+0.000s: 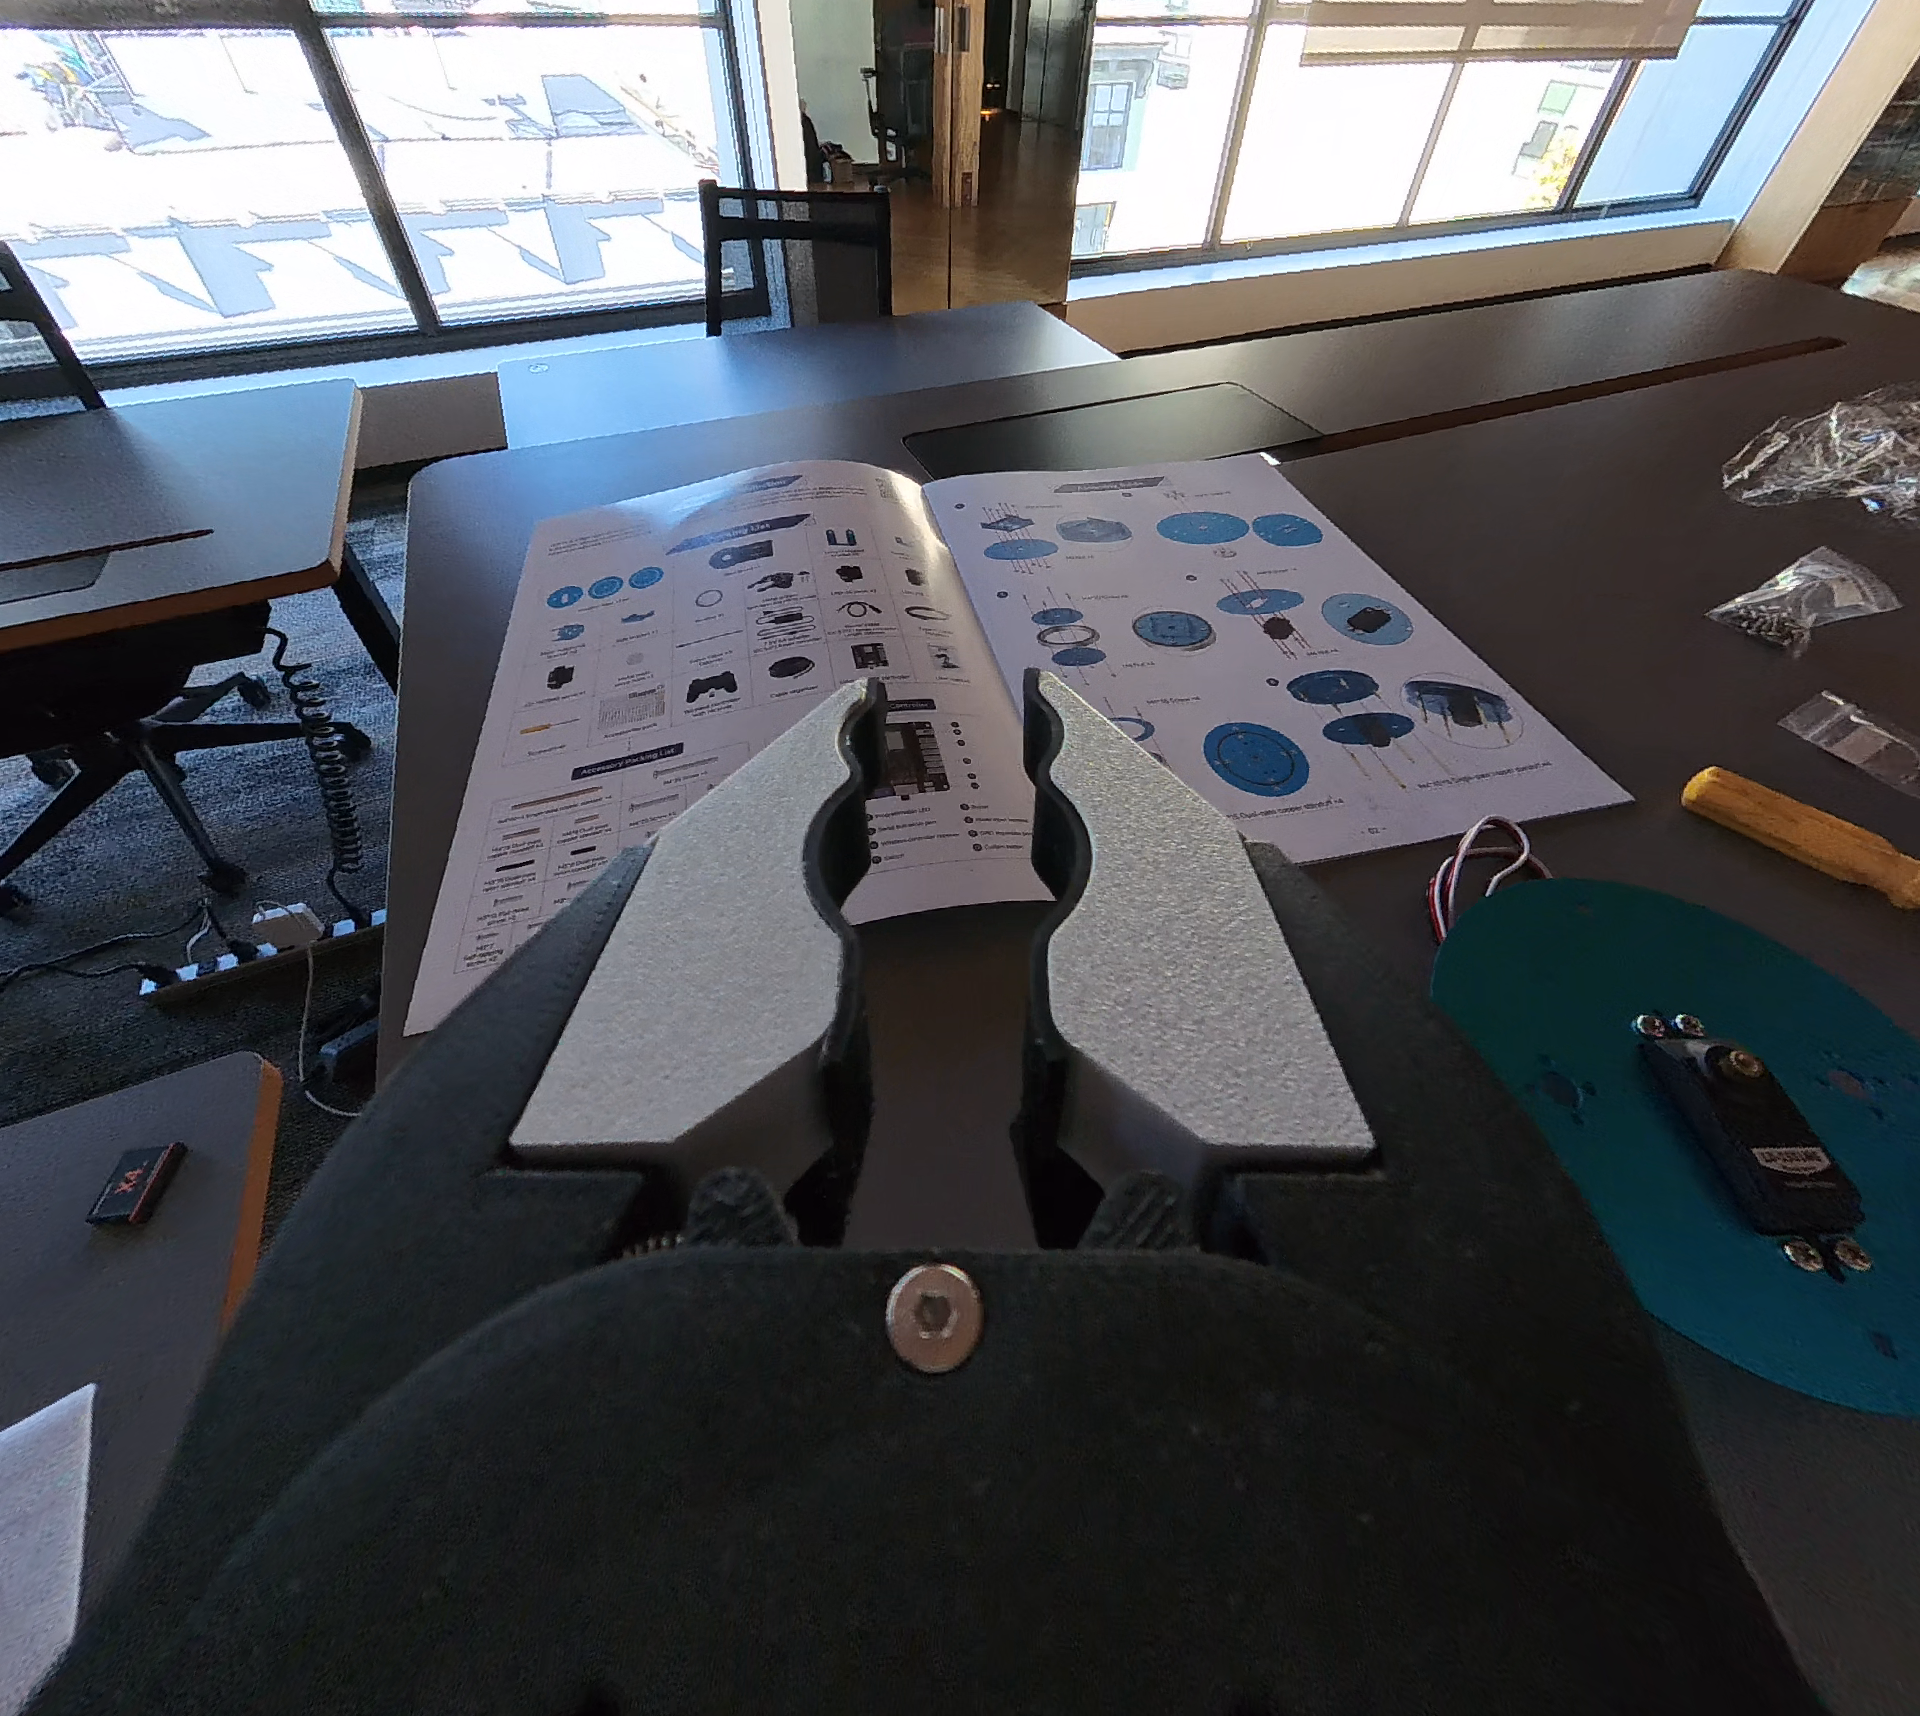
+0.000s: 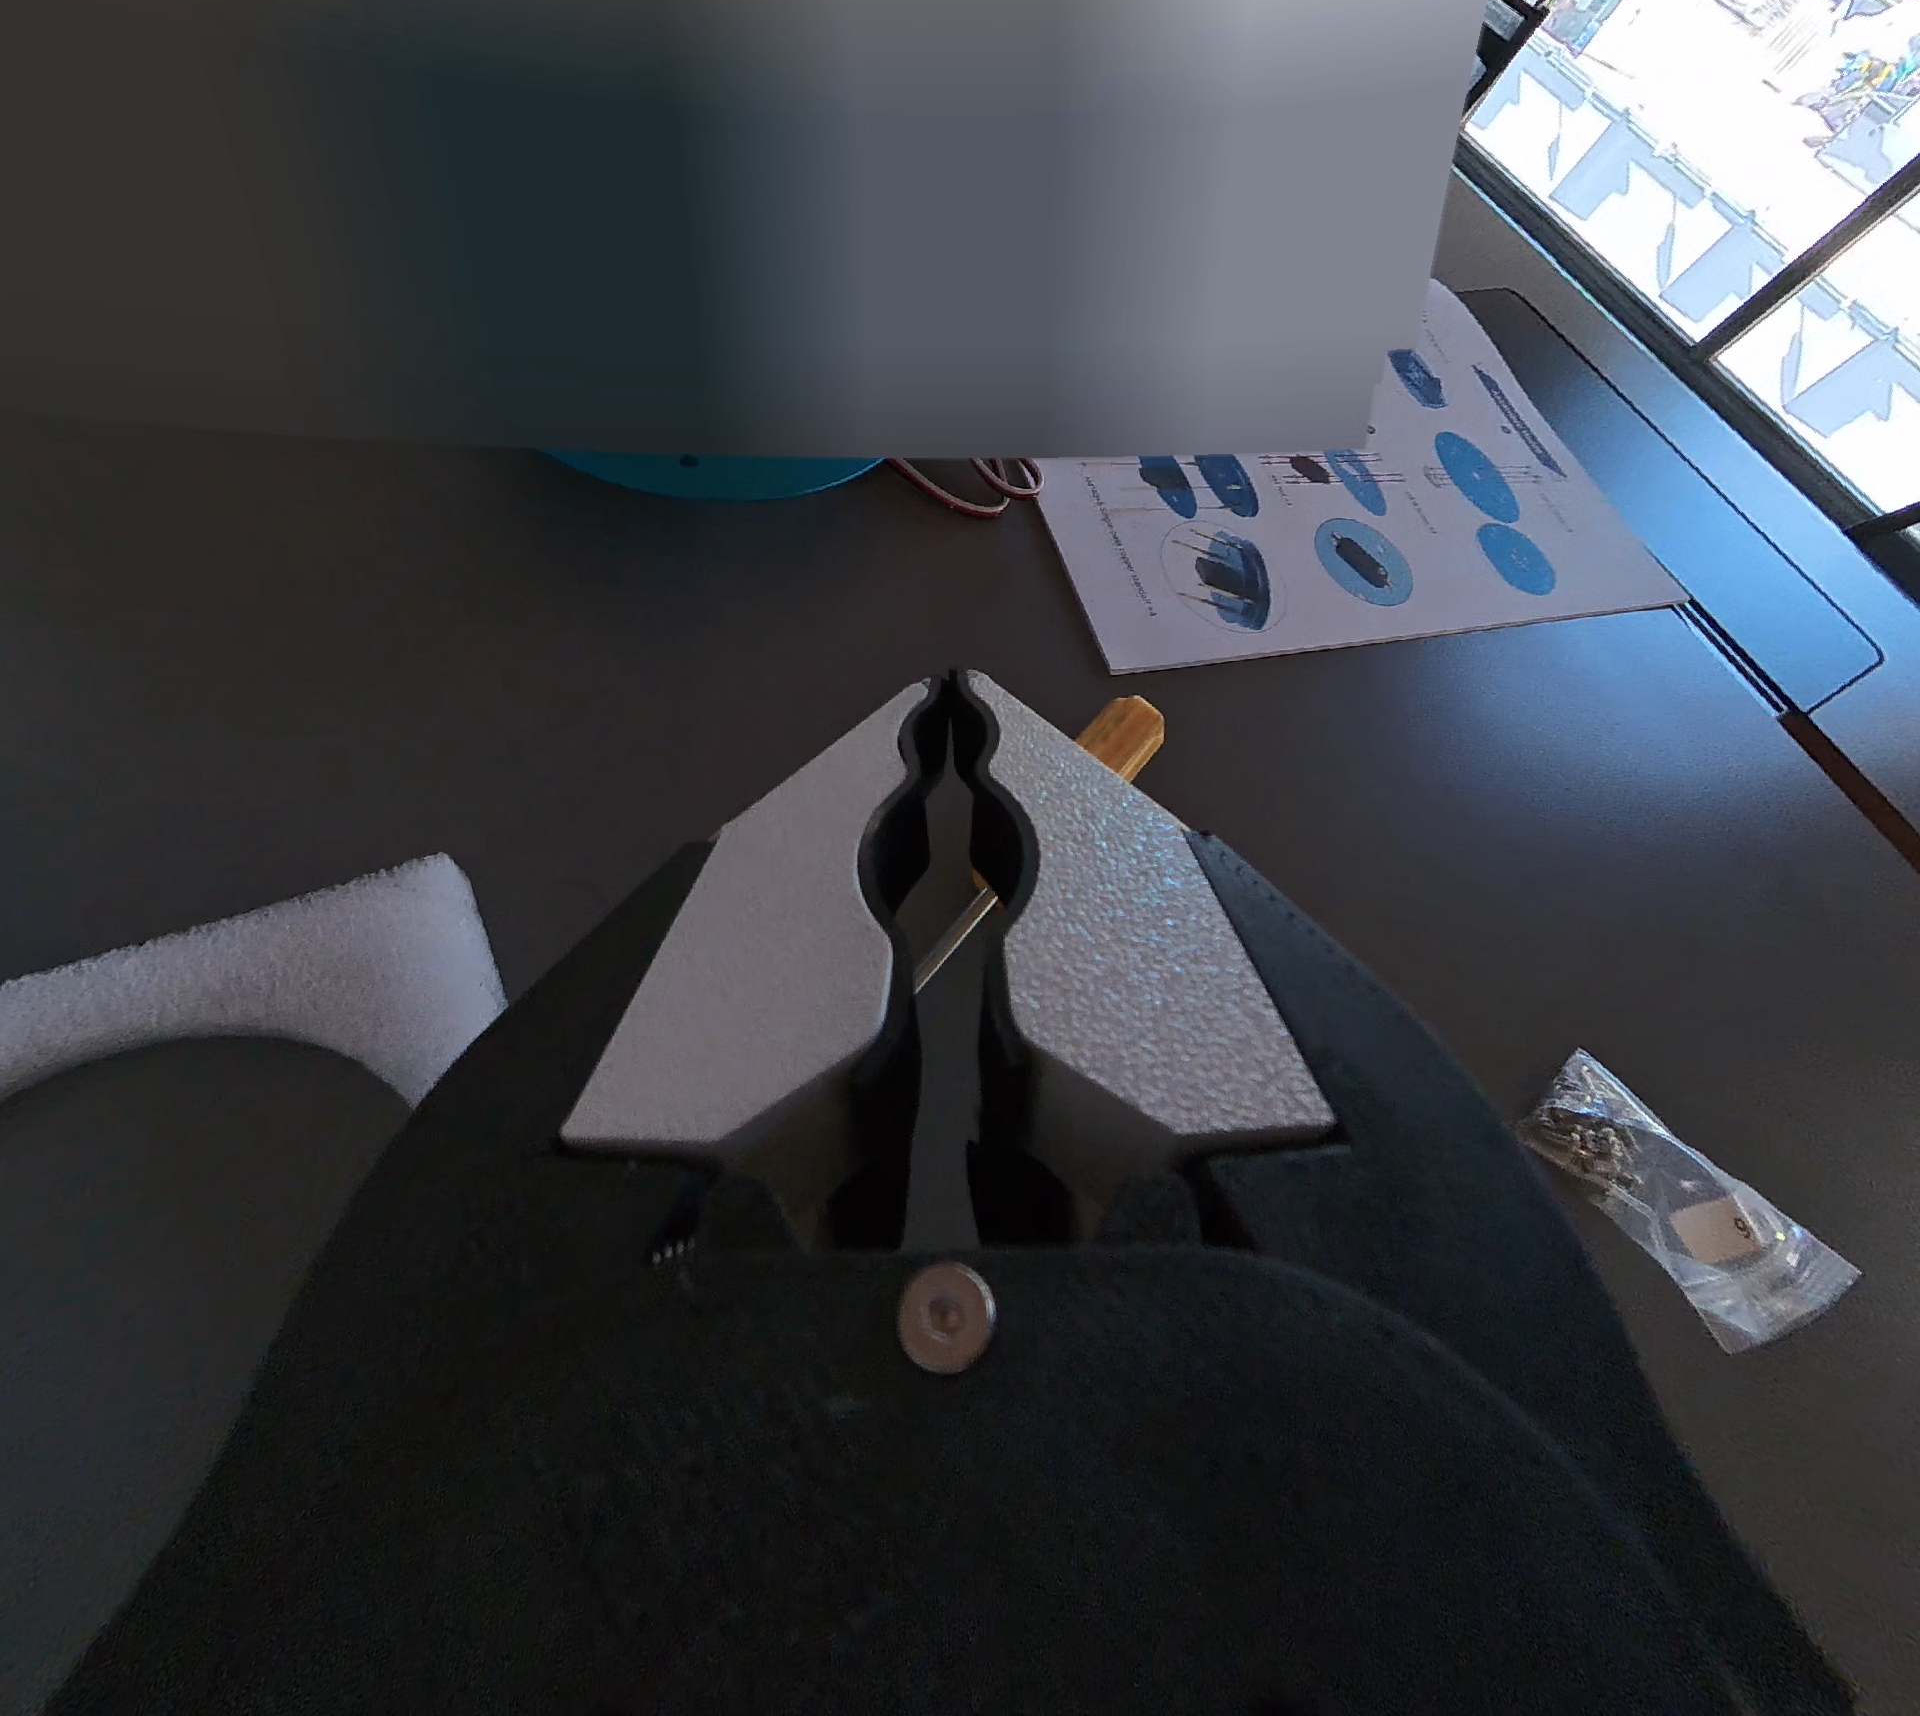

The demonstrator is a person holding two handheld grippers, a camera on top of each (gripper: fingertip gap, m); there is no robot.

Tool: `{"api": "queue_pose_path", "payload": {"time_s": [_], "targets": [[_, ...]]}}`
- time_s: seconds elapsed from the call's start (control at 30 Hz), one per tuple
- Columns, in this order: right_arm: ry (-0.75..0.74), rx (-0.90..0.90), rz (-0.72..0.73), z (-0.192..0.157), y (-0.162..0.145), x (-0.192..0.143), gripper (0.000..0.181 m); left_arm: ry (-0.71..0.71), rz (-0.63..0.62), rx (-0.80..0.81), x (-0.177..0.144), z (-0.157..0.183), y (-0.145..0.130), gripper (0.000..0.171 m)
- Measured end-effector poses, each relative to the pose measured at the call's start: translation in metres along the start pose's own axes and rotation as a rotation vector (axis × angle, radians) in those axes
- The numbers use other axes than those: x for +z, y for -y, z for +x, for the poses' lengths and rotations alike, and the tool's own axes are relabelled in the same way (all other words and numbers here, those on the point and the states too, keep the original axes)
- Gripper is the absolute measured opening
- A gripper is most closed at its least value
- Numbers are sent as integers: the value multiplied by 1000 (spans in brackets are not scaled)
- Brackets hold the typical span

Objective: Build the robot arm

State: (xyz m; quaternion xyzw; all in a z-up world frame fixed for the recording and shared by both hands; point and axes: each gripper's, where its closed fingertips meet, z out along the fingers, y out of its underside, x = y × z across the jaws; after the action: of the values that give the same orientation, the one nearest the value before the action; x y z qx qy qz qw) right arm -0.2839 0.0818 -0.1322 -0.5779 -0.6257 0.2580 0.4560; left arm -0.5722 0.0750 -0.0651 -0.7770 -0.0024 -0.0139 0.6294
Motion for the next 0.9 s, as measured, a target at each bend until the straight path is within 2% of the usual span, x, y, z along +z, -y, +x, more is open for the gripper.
{"api": "queue_pose_path", "payload": {"time_s": [0.7, 0.9], "targets": [[-42, 2, -39, 8, -8, 2, 0, 19, -18, -1, 1, -5, -2, 32], [-69, -1, -23, 13, -2, 0, 0, 83, -12, 46, -5, -17, 4, 35]]}}
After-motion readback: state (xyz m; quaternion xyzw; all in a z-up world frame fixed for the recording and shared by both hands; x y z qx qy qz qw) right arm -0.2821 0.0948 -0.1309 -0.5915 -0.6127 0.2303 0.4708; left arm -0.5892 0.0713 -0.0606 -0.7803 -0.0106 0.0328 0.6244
